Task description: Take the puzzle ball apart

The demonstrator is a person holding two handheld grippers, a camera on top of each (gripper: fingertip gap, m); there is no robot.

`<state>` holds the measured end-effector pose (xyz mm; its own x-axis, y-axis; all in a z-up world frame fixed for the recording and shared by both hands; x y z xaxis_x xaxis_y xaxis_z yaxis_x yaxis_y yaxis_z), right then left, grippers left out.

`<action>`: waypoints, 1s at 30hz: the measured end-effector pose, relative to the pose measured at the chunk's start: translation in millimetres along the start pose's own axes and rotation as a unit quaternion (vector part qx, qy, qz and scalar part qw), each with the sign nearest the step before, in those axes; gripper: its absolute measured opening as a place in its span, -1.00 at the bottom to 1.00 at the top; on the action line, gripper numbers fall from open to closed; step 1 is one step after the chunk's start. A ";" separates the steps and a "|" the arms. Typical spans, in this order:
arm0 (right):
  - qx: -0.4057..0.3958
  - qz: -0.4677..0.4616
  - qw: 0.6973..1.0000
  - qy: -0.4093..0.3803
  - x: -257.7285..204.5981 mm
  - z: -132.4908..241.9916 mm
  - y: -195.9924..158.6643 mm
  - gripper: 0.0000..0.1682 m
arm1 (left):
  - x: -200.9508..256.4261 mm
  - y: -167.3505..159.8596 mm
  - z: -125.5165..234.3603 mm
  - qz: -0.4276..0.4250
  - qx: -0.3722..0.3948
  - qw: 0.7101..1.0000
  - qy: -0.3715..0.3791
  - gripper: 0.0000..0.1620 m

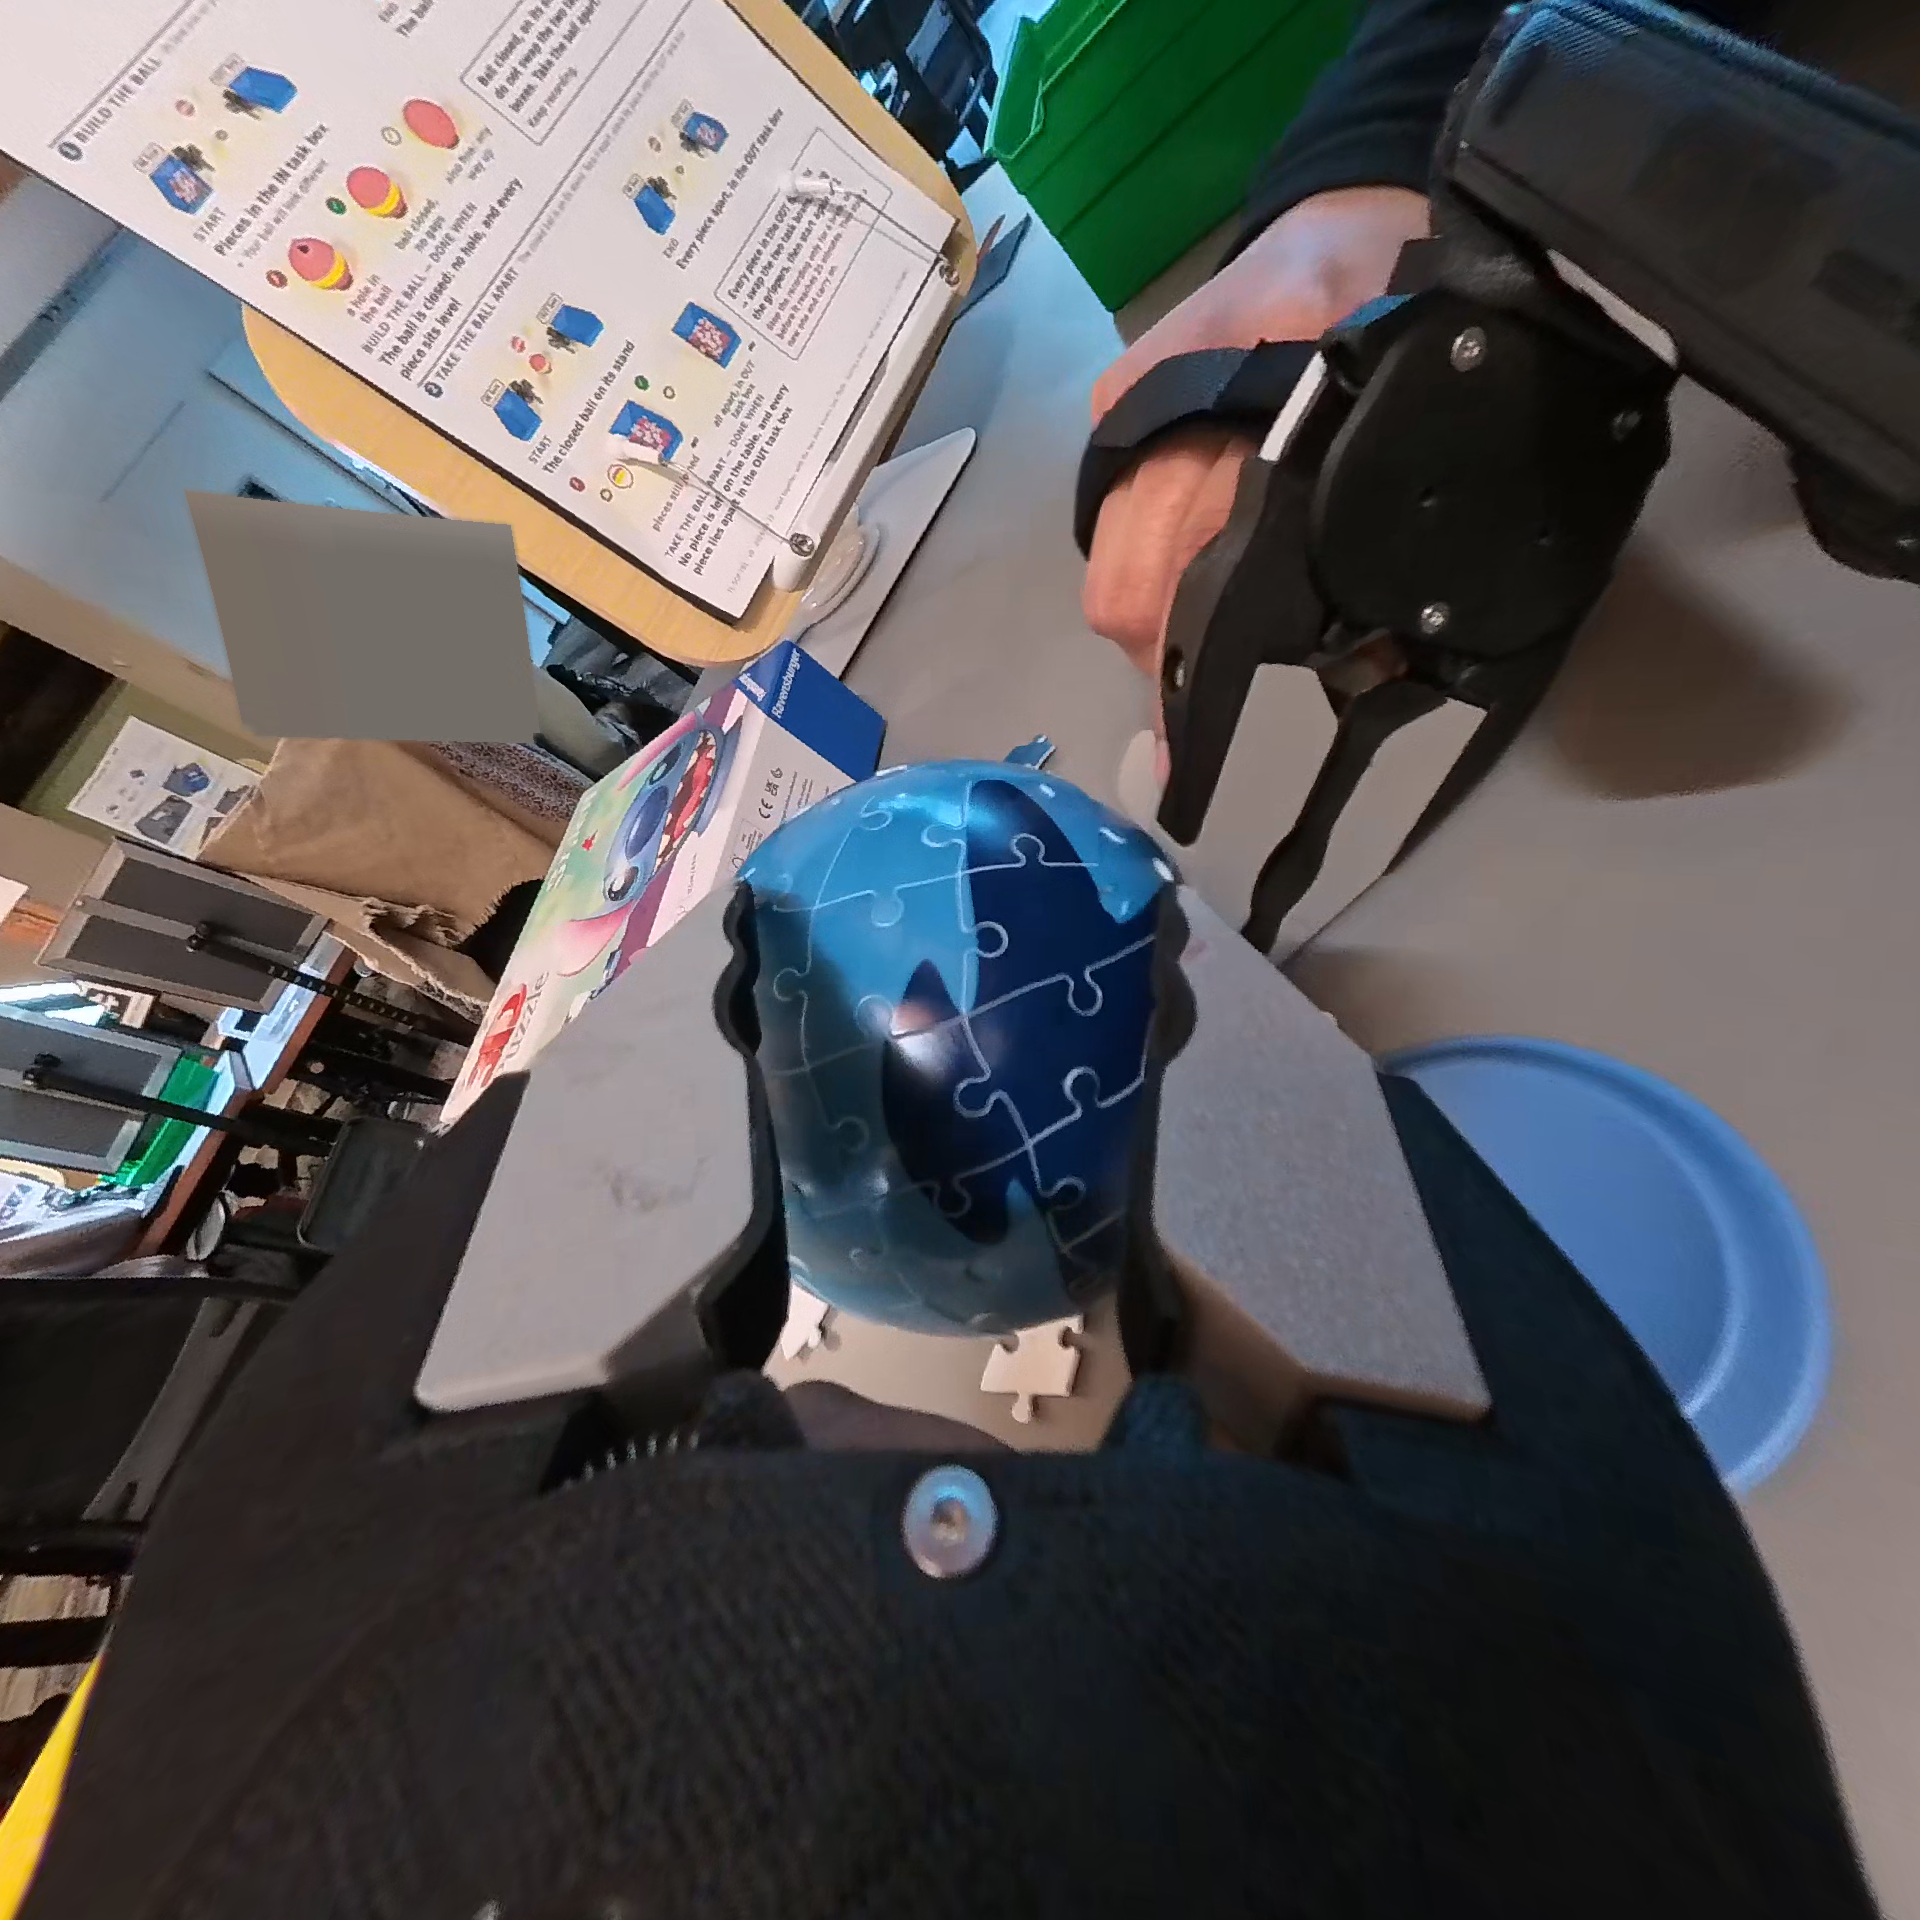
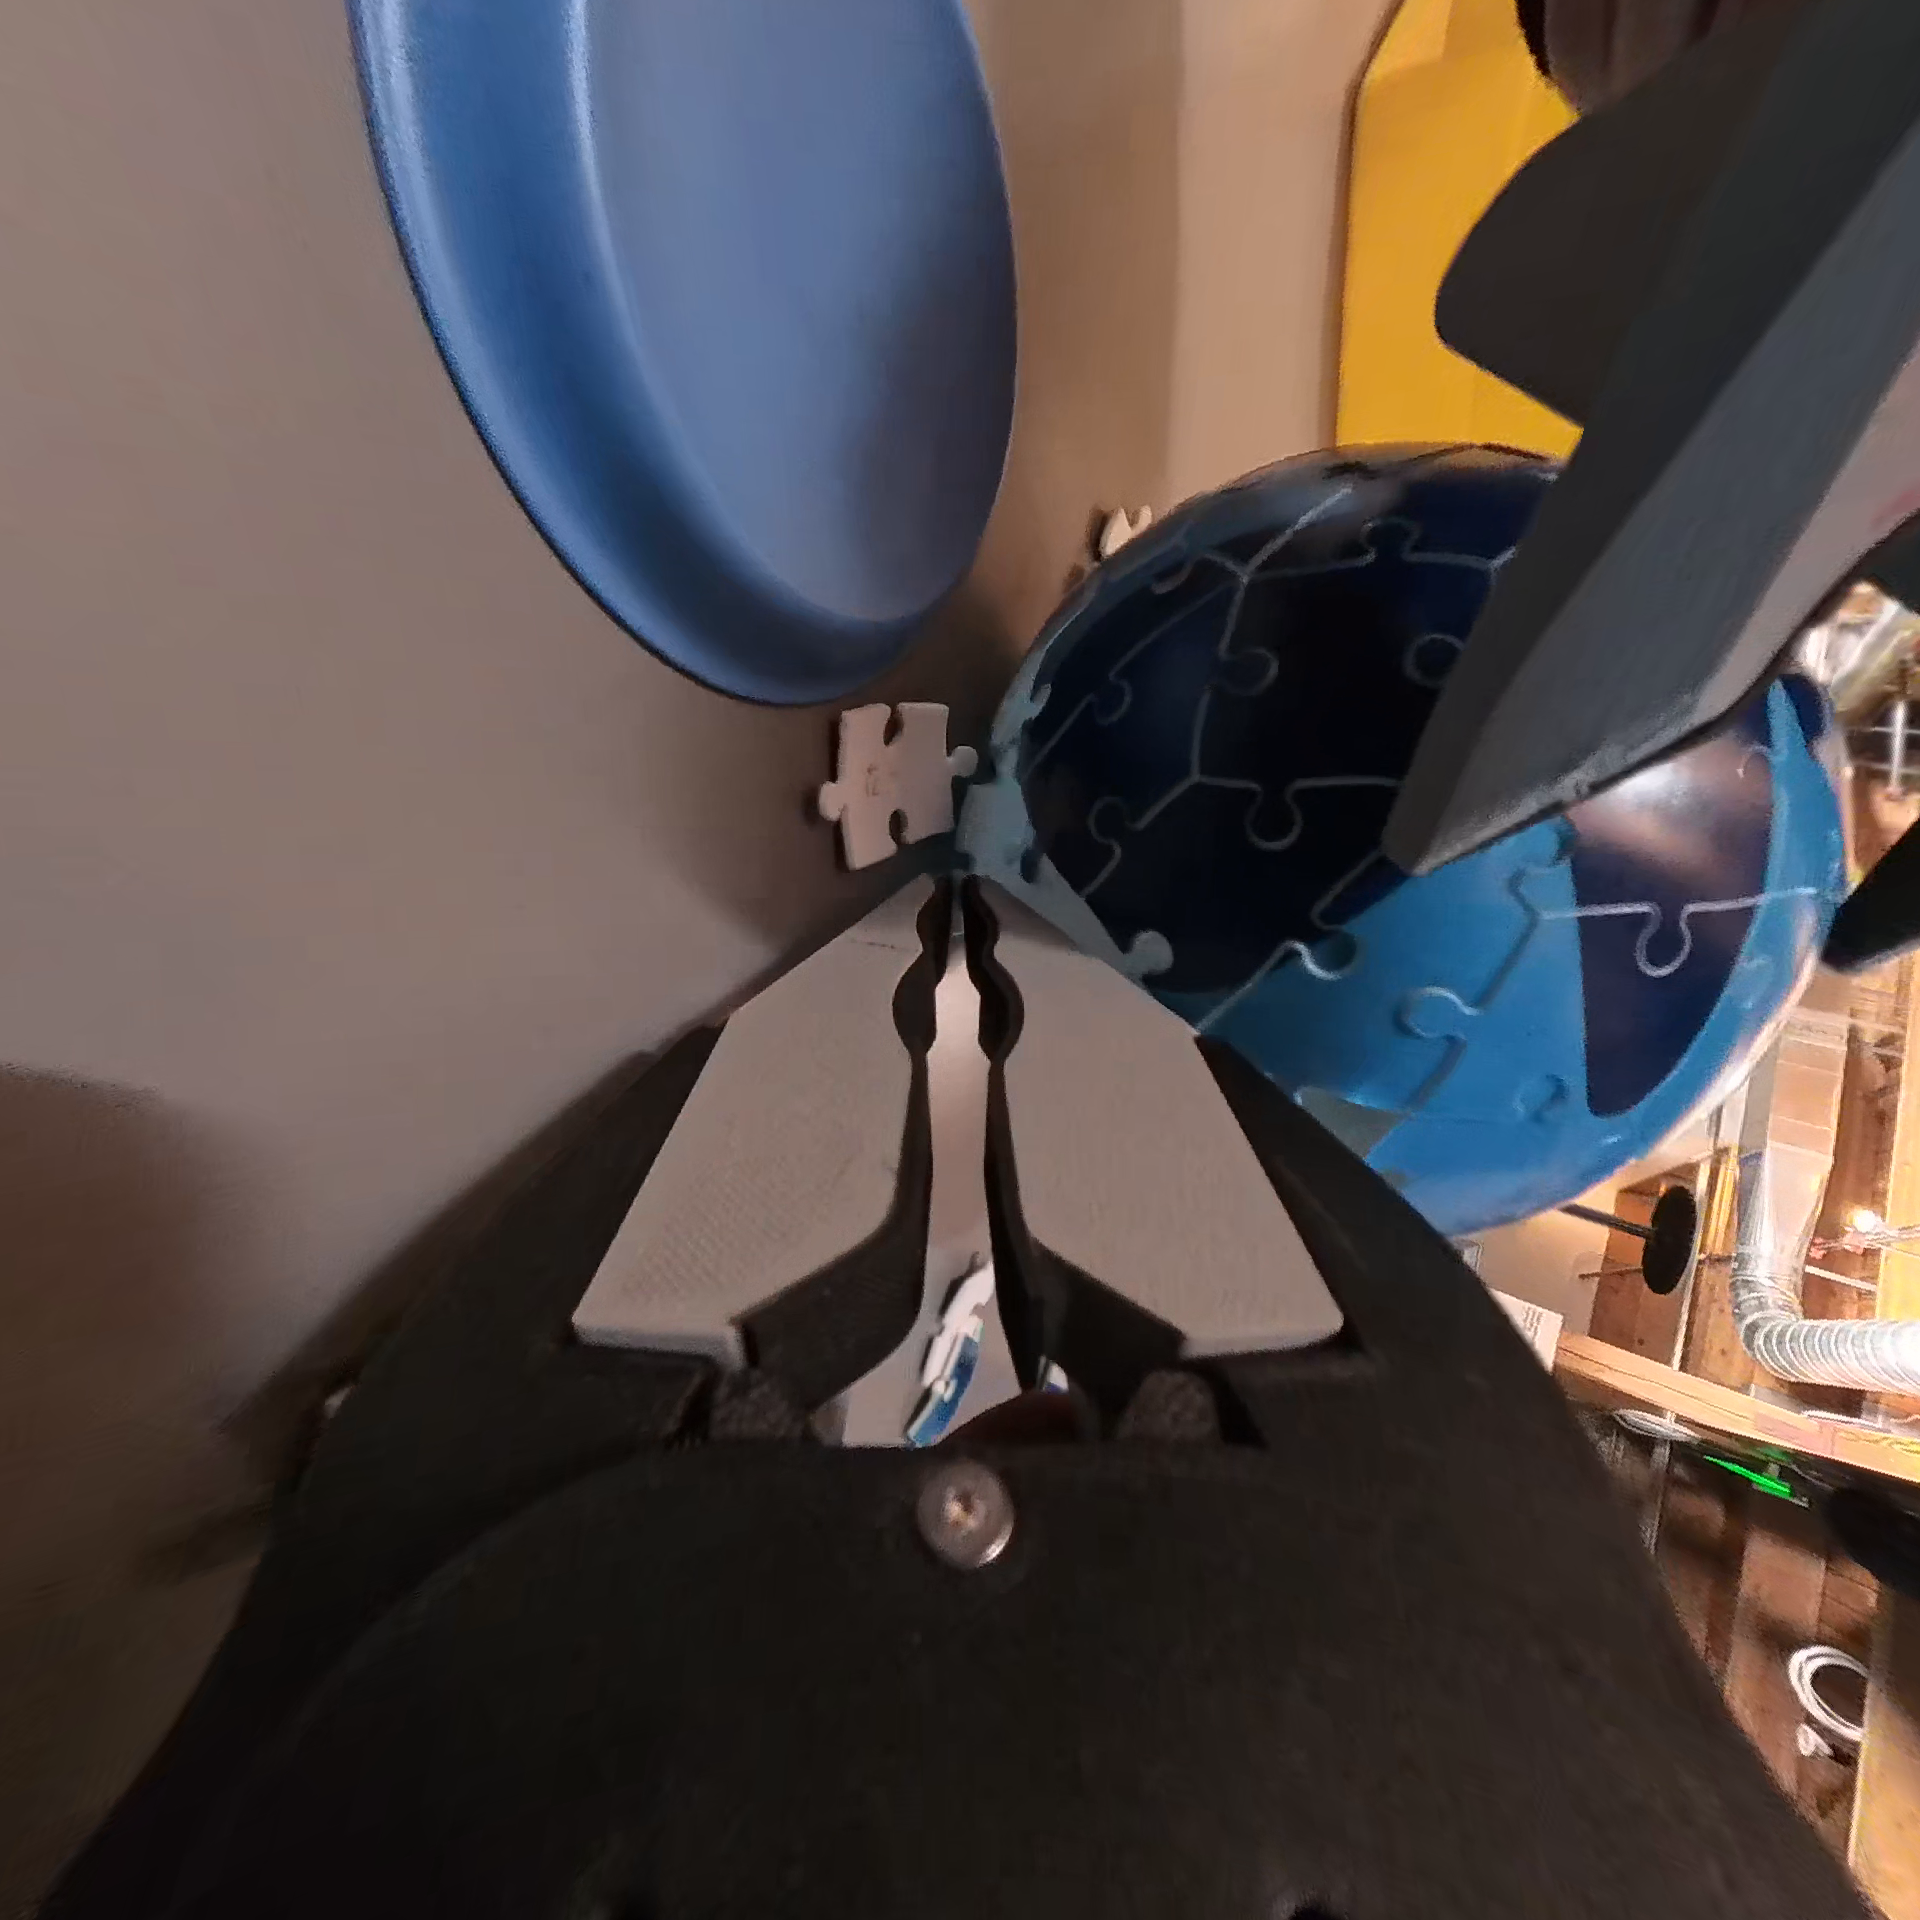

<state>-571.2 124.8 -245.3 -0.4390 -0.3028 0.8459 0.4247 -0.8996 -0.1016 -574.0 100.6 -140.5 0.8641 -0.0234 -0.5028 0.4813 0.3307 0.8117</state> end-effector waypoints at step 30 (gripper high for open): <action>0.000 -0.011 1.000 -0.011 3.1 4.3 4.2 -0.95 | -4.7 -2.1 -1.5 0.004 -0.001 1.000 -0.017 -0.06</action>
<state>-567.3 121.5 -240.8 -0.4310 -0.2752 0.8593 0.4142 -0.9065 -0.0826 -579.3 101.4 -140.3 0.8723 -0.0520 -0.4863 0.4742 0.3331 0.8150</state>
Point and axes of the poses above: each gripper's, where its closed fingertips meet, z back along the fingers, y out of its top, x = y × z across the jaws, the point moved 2 cm from there along z, back along the fingers, and after that the axes turned 11 degrees about z, right-handed, at the moved point
